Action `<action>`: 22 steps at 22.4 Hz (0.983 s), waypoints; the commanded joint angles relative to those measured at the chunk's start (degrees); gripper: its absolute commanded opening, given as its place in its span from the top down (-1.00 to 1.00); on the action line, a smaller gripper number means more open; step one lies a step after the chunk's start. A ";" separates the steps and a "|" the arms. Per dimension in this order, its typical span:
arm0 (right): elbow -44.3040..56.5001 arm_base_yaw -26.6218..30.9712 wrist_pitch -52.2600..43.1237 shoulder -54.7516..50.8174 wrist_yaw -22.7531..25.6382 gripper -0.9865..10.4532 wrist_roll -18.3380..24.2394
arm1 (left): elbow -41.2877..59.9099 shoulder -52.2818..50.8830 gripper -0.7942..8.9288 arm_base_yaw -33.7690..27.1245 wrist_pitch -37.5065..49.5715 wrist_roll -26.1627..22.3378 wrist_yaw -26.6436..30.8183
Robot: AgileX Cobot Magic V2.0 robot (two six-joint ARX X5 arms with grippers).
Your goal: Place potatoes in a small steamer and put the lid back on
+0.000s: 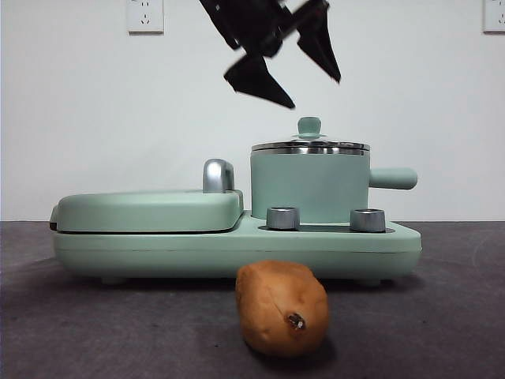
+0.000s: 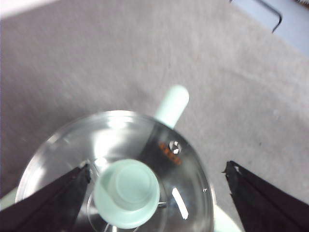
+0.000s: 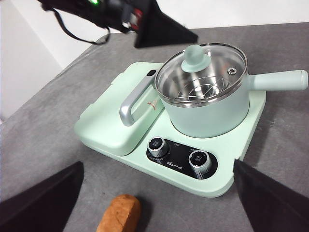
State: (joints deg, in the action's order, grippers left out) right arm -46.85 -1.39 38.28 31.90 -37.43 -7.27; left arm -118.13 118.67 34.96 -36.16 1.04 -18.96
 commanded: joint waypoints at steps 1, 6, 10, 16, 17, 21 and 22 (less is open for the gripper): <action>-0.85 0.02 -0.52 0.22 -0.11 -0.03 0.17 | -1.88 2.82 -0.05 0.92 0.74 -0.66 2.56; -0.85 0.02 -0.52 0.22 -0.11 -0.03 0.20 | -1.88 5.03 0.03 1.18 0.90 -0.81 4.52; -0.85 0.02 -0.52 0.24 -0.09 -0.03 0.22 | -1.88 5.55 0.20 1.55 0.94 -1.68 5.18; -0.85 0.02 -0.52 0.22 -0.09 -0.03 0.20 | -1.86 6.10 0.42 3.41 -0.44 -8.52 9.70; -0.85 0.02 -0.52 0.22 -0.09 -0.03 0.20 | -1.86 6.10 0.53 3.48 -0.09 -8.52 9.79; -0.85 0.02 -0.52 0.22 -0.09 -0.03 0.00 | -1.86 6.10 0.82 3.58 0.07 -8.50 9.81; -0.85 0.02 -0.52 0.22 -0.09 -0.03 0.00 | -1.88 6.10 0.82 3.61 0.22 -8.50 9.81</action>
State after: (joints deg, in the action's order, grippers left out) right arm -46.85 -1.39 38.30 31.90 -37.43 -7.29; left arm -118.69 122.65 37.78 -36.12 -7.70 -8.54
